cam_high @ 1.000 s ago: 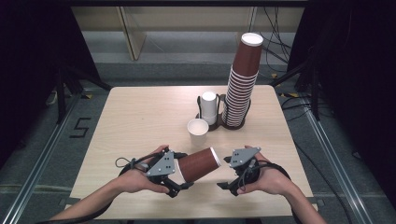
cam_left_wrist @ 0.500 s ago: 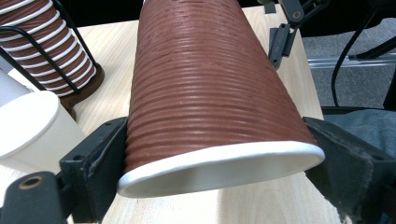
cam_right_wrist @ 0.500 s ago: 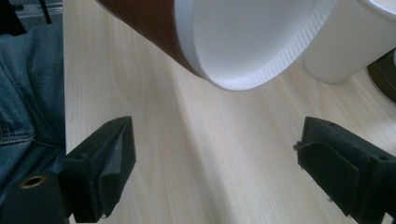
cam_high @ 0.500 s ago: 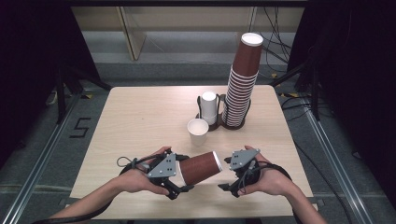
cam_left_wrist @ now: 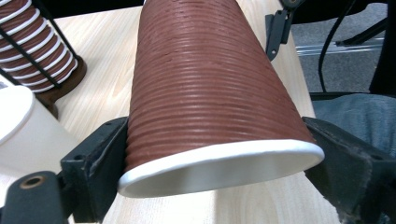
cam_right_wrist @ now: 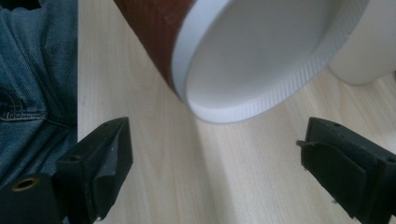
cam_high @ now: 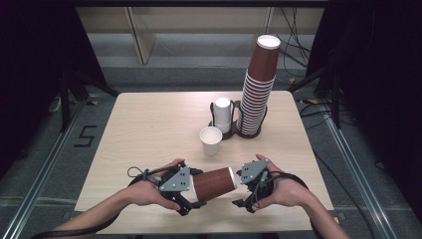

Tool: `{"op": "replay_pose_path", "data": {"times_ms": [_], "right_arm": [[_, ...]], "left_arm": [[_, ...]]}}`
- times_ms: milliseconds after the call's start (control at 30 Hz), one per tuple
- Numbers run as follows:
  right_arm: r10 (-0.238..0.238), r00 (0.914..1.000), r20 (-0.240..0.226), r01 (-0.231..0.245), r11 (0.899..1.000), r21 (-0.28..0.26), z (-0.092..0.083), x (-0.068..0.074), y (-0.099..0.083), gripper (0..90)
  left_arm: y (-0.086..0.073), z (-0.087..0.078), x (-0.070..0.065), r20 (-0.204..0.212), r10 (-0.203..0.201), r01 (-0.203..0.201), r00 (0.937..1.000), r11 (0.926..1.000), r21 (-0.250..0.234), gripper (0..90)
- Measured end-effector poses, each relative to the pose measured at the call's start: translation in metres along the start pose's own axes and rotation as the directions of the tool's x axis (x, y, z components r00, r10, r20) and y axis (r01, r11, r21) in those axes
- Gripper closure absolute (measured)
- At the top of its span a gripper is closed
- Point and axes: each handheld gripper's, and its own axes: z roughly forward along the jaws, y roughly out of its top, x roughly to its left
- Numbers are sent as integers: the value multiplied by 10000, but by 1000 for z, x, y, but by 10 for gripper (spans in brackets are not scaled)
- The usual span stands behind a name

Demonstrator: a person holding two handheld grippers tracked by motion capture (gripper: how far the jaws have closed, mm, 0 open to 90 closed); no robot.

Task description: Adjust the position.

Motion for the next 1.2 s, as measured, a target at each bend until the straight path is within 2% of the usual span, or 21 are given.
{"op": "replay_pose_path", "data": {"times_ms": [100,200,233,267,300,333,367,433,467,500,533,700,733,833,867,967,1000,1033,1067,1100,1200], "right_arm": [[-154,9999,8,154,9999,-43,-1,-1,1,82],[-290,9994,179,287,9994,208,0,0,4,71],[-133,9997,204,125,9992,392,0,2,6,68],[-593,9978,291,581,9975,397,0,1,8,66],[-525,9985,132,520,9980,360,0,1,9,65],[-775,9968,195,768,9965,336,0,0,10,65],[-579,9983,91,576,9976,384,0,1,11,64],[-796,9968,99,792,9961,389,0,1,13,60],[-124,9999,106,119,9986,510,-1,6,13,60],[-124,9999,106,119,9986,510,-1,6,13,60],[-734,9973,-4,733,9968,328,0,3,15,58],[-912,9958,-120,916,9952,353,1,3,18,56],[-1275,9918,-115,1277,9914,283,2,2,20,56],[-913,9957,-142,917,9953,319,2,6,22,55],[-1546,9879,-104,1548,9878,200,2,2,24,55],[-1338,9906,-279,1344,9907,213,3,5,25,54],[-1668,9858,-200,1672,9857,189,4,4,27,54],[-1161,9927,-313,1172,9925,358,4,7,27,54],[-1470,9885,-360,1481,9885,298,5,6,28,54],[-1212,9921,-324,1224,9918,370,5,8,29,55],[-1318,9903,-436,1335,9903,380,8,9,32,62]], "left_arm": [[0,0,0,73,33,-34,10000,9999,103,116],[2,0,2,239,119,-124,9996,9997,225,116],[3,0,2,244,138,-144,9996,9996,233,116],[3,0,2,244,138,-144,9996,9996,233,117],[4,0,2,247,162,-166,9996,9997,150,117],[5,0,2,278,198,-204,9994,9996,202,118],[5,0,1,368,198,-207,9991,9995,249,118],[5,0,1,371,256,-266,9990,9993,267,118],[5,0,1,371,256,-266,9990,9993,267,118],[5,1,0,445,201,-214,9988,9994,277,118],[5,1,0,533,325,-348,9980,9985,415,118],[7,3,-1,657,302,-326,9974,9989,346,119],[8,4,-1,696,265,-288,9972,9991,321,120],[9,5,-1,767,346,-380,9965,9983,438,120],[9,5,-1,776,324,-362,9965,9982,486,120],[9,7,-1,845,378,-425,9957,9976,544,121],[10,7,-1,900,403,-461,9951,9970,627,121],[10,7,-1,935,442,-508,9946,9963,693,121],[10,8,-1,953,461,-526,9944,9964,666,121],[10,9,-1,948,441,-505,9945,9965,665,122],[10,11,-1,977,433,-504,9943,9962,715,122]]}}
